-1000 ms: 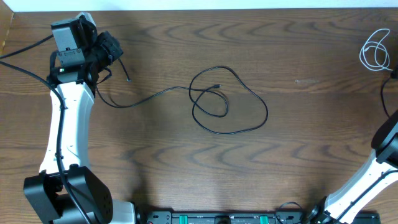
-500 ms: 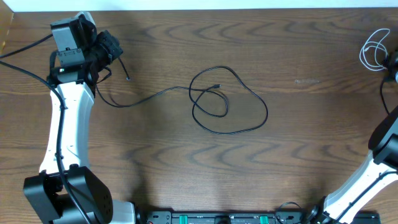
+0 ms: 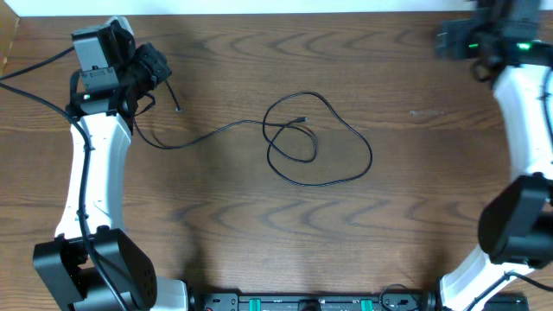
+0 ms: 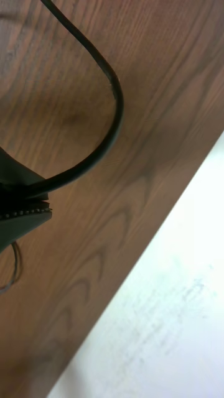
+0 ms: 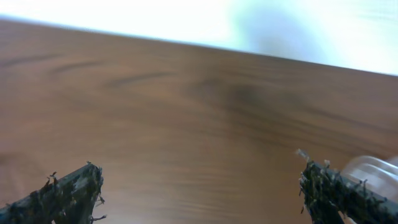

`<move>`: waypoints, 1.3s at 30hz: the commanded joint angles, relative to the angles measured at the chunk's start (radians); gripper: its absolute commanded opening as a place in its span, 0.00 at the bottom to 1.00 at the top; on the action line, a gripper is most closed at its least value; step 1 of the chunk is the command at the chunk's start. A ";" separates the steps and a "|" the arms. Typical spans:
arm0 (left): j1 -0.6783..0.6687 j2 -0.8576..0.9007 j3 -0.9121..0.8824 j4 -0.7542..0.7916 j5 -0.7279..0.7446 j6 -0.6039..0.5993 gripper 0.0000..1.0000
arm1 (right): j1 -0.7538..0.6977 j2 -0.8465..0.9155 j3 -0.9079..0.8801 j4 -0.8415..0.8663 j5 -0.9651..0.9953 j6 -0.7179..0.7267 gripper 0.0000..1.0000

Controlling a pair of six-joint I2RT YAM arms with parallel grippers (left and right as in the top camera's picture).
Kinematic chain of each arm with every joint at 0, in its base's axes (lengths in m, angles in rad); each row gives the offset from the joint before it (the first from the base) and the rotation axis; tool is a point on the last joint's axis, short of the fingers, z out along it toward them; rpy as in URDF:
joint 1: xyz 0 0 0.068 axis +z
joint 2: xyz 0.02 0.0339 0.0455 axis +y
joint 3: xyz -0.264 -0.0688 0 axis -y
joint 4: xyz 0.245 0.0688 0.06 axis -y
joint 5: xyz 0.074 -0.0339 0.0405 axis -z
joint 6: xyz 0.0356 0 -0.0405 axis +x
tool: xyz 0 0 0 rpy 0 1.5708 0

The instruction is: Untangle cables

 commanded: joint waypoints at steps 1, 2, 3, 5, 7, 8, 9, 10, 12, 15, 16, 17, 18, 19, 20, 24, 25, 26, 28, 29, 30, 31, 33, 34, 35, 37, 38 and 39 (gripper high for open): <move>-0.004 0.015 0.009 -0.013 -0.010 0.066 0.08 | 0.095 0.039 -0.001 -0.008 -0.228 -0.039 0.99; -0.004 0.015 0.009 -0.017 -0.010 0.080 0.08 | 0.127 0.055 -0.001 -0.006 -0.252 -0.039 0.99; -0.004 0.016 0.009 -0.021 -0.010 0.087 0.08 | 0.153 0.069 -0.001 -0.003 -0.257 -0.039 0.99; -0.004 0.016 0.009 -0.030 -0.009 0.102 0.08 | 0.213 0.108 -0.001 -0.003 -0.253 -0.039 0.99; -0.004 0.016 0.009 -0.050 0.002 0.119 0.08 | 0.257 0.147 -0.001 -0.004 -0.251 -0.039 0.97; -0.004 0.016 0.009 -0.064 0.018 0.128 0.08 | 0.275 0.165 -0.001 -0.005 -0.250 -0.039 0.97; -0.004 0.016 0.009 -0.079 0.037 0.128 0.08 | 0.293 0.187 -0.001 -0.005 -0.252 -0.037 0.97; -0.005 0.018 0.009 -0.092 0.060 0.129 0.08 | 0.304 0.199 -0.001 -0.005 -0.257 -0.031 0.97; -0.021 0.020 0.009 -0.121 0.099 0.146 0.08 | 0.324 0.232 -0.001 -0.024 -0.284 -0.023 0.96; -0.067 0.020 0.002 -0.136 0.131 0.145 0.08 | 0.320 0.247 -0.001 -0.044 -0.291 0.009 0.96; -0.092 0.021 -0.003 -0.132 0.130 0.141 0.08 | 0.314 0.247 -0.001 -0.047 -0.291 0.017 0.96; -0.117 0.024 -0.008 -0.128 0.130 0.141 0.08 | 0.306 0.247 -0.001 -0.051 -0.293 0.019 0.97; -0.148 0.031 -0.011 -0.124 0.130 0.131 0.08 | 0.297 0.245 -0.001 -0.054 -0.296 0.026 0.98; -0.180 0.042 -0.011 -0.120 0.130 0.111 0.08 | 0.287 0.242 -0.001 -0.057 -0.296 0.035 0.98; -0.210 0.055 -0.011 -0.113 0.130 0.087 0.08 | 0.275 0.240 -0.001 -0.061 -0.302 0.041 0.98; -0.341 0.132 -0.011 -0.058 0.130 -0.006 0.08 | 0.220 0.240 -0.001 -0.084 -0.314 0.057 0.98; -0.368 0.151 -0.011 -0.037 0.130 -0.027 0.08 | 0.206 0.240 -0.001 -0.093 -0.314 0.059 0.98; -0.392 0.166 -0.011 -0.018 0.131 -0.054 0.08 | 0.194 0.240 -0.001 -0.103 -0.315 0.059 0.98; -0.437 0.188 -0.011 0.024 0.155 -0.101 0.08 | 0.167 0.240 -0.001 -0.119 -0.322 0.058 0.98; -0.458 0.196 -0.011 0.052 0.178 -0.103 0.08 | 0.153 0.240 -0.001 -0.126 -0.335 0.055 0.98; -0.479 0.201 -0.011 0.085 0.201 -0.109 0.08 | 0.142 0.240 -0.001 -0.128 -0.353 0.053 0.98; -0.504 0.203 -0.011 0.124 0.222 -0.135 0.08 | 0.130 0.240 -0.001 -0.129 -0.376 0.046 0.98; -0.557 0.203 -0.011 0.206 0.254 -0.197 0.08 | 0.114 0.240 -0.001 -0.127 -0.398 0.040 0.97; -0.584 0.203 -0.011 0.254 0.275 -0.217 0.08 | 0.108 0.240 -0.001 -0.127 -0.399 0.040 0.97; -0.604 0.203 -0.011 0.296 0.293 -0.229 0.07 | 0.102 0.240 -0.001 -0.127 -0.399 0.040 0.97; -0.650 0.203 -0.011 0.378 0.318 -0.272 0.08 | 0.090 0.240 -0.001 -0.128 -0.399 0.040 0.97; -0.676 0.203 -0.011 0.415 0.322 -0.302 0.08 | 0.085 0.240 -0.001 -0.129 -0.399 0.040 0.97; -0.698 0.203 -0.011 0.442 0.322 -0.331 0.08 | 0.080 0.240 -0.001 -0.129 -0.399 0.040 0.97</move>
